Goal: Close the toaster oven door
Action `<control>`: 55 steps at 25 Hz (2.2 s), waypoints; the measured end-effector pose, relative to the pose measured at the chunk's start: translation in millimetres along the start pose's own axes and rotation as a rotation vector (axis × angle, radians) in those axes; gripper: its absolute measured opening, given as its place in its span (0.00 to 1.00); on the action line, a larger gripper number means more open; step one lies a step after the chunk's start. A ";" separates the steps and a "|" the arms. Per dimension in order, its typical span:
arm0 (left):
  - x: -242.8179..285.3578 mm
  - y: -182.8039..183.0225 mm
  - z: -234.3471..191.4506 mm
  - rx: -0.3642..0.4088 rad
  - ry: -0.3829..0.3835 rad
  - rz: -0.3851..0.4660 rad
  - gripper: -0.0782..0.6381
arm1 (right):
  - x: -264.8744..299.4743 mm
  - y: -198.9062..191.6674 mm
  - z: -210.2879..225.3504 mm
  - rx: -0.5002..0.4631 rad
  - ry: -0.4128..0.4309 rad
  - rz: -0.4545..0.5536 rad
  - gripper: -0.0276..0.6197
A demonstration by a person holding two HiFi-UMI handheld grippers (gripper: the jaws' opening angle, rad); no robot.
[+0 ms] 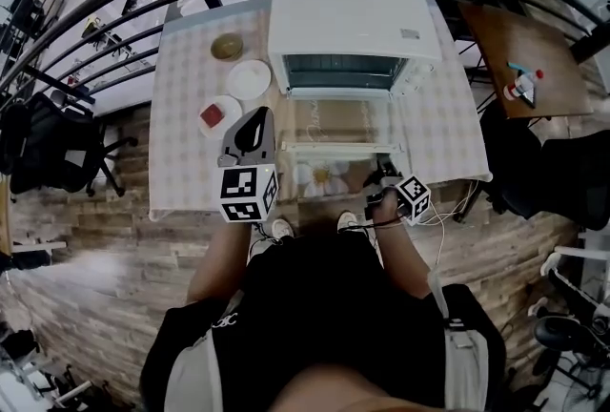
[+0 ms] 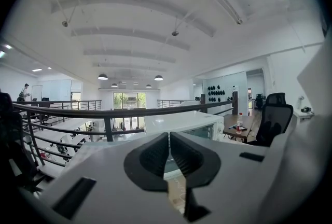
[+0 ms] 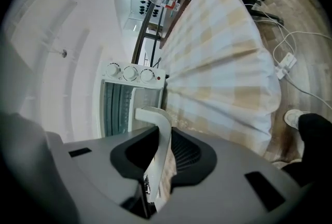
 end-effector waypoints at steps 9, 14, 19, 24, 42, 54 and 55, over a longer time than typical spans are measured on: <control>-2.7 0.3 3.8 -0.013 0.004 0.020 0.14 | 1.9 21.7 -39.7 -0.016 0.089 0.007 0.19; -7.2 -0.2 -1.1 -0.023 0.029 0.029 0.14 | 10.8 37.0 -65.5 -0.019 0.160 0.040 0.21; -12.6 1.2 -6.7 -0.025 0.056 0.041 0.14 | 26.9 53.6 -91.0 -0.012 0.230 0.069 0.22; -19.1 3.4 -12.8 -0.029 0.080 0.050 0.14 | 40.1 67.3 -107.9 -0.026 0.278 0.079 0.22; -29.5 15.0 -24.5 -0.035 0.110 0.092 0.14 | 93.0 100.6 -155.4 -0.087 0.284 0.139 0.23; -36.0 15.6 -28.6 -0.055 0.117 0.114 0.14 | 99.3 104.5 -152.5 -0.052 0.304 0.137 0.29; -35.6 15.9 -28.9 -0.056 0.115 0.113 0.14 | 94.1 103.7 -153.3 -0.071 0.304 0.145 0.29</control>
Point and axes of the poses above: the fingertips, and each gripper's own axes: x forward along the fingers, z to its right, y out of its top, the point moved 10 cm from there along -x, backward along the fingers, and after that the axes turned 14 degrees about -x, right-handed, at the moved point
